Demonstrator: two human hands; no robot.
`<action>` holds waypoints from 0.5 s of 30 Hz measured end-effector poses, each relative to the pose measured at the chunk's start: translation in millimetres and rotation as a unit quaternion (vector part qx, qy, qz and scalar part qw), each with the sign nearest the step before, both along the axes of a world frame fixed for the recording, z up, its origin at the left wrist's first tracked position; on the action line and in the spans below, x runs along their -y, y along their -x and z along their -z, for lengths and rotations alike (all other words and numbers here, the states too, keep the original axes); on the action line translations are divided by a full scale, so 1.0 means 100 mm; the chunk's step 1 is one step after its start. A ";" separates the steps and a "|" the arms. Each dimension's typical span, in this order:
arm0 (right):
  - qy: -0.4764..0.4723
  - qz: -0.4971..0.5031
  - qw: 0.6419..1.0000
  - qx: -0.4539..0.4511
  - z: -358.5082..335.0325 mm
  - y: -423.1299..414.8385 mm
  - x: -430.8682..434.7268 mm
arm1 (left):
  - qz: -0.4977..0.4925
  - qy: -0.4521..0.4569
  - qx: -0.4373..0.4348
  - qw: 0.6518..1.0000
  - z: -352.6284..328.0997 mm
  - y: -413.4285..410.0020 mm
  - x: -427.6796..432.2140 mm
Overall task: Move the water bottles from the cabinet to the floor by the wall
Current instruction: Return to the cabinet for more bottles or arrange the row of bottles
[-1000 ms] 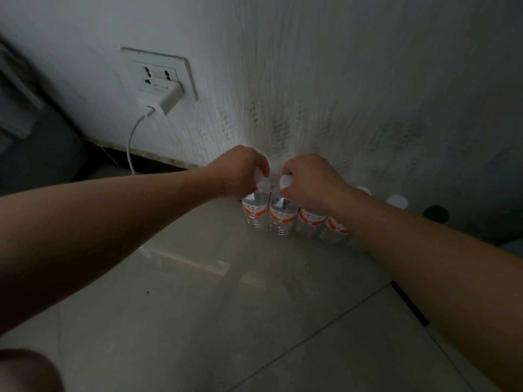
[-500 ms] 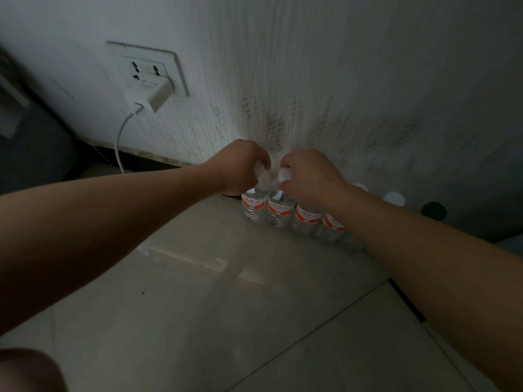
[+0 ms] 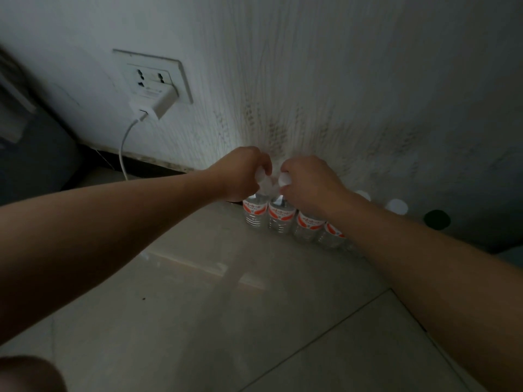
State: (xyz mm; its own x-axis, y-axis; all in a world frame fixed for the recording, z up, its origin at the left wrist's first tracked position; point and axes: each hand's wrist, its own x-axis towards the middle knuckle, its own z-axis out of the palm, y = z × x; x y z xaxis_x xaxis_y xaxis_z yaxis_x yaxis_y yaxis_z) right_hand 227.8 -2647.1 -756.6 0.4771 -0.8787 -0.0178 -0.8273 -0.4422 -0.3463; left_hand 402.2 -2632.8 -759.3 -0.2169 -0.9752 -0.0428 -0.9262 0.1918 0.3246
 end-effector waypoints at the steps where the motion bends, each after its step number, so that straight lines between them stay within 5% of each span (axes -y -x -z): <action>1: 0.001 -0.002 1.000 -0.002 0.00 0.00 0.00 | -0.003 0.000 -0.001 1.000 0.00 0.00 0.00; 15: -0.006 0.007 1.000 -0.006 -0.05 -0.01 -0.01 | -0.015 0.007 -0.020 1.000 0.04 -0.03 0.01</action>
State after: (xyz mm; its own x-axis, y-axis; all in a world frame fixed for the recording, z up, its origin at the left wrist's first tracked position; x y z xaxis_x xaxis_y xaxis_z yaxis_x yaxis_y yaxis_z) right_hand 229.2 -2645.7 -751.4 0.4643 -0.8850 -0.0339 -0.8376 -0.4264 -0.3414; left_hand 405.4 -2634.2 -763.4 -0.1889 -0.9818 -0.0209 -0.9180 0.1691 0.3587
